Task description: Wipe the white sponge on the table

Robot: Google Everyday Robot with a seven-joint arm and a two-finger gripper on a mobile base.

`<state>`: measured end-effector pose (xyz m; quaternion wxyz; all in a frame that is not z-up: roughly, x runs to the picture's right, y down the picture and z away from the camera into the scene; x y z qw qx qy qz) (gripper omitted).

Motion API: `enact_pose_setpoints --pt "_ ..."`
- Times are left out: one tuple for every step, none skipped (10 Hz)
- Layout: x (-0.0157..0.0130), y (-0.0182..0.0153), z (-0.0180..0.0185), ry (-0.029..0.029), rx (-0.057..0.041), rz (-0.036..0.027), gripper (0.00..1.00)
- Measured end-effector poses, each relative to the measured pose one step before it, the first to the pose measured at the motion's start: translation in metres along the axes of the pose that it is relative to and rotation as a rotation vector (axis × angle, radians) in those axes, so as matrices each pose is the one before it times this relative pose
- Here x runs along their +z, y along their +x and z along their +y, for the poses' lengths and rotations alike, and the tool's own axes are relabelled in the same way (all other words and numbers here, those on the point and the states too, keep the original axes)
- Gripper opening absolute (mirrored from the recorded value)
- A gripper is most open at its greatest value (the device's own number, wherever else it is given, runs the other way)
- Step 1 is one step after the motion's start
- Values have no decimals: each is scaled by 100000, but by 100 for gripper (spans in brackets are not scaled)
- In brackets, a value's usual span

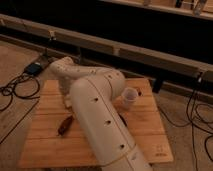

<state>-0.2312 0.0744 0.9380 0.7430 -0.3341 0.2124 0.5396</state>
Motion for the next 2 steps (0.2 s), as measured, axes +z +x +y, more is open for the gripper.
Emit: enact_pose_setpoints --pt "-11 -21 16 -85 22 -78 10" --pt "7 9 33 -15 -43 25 19"
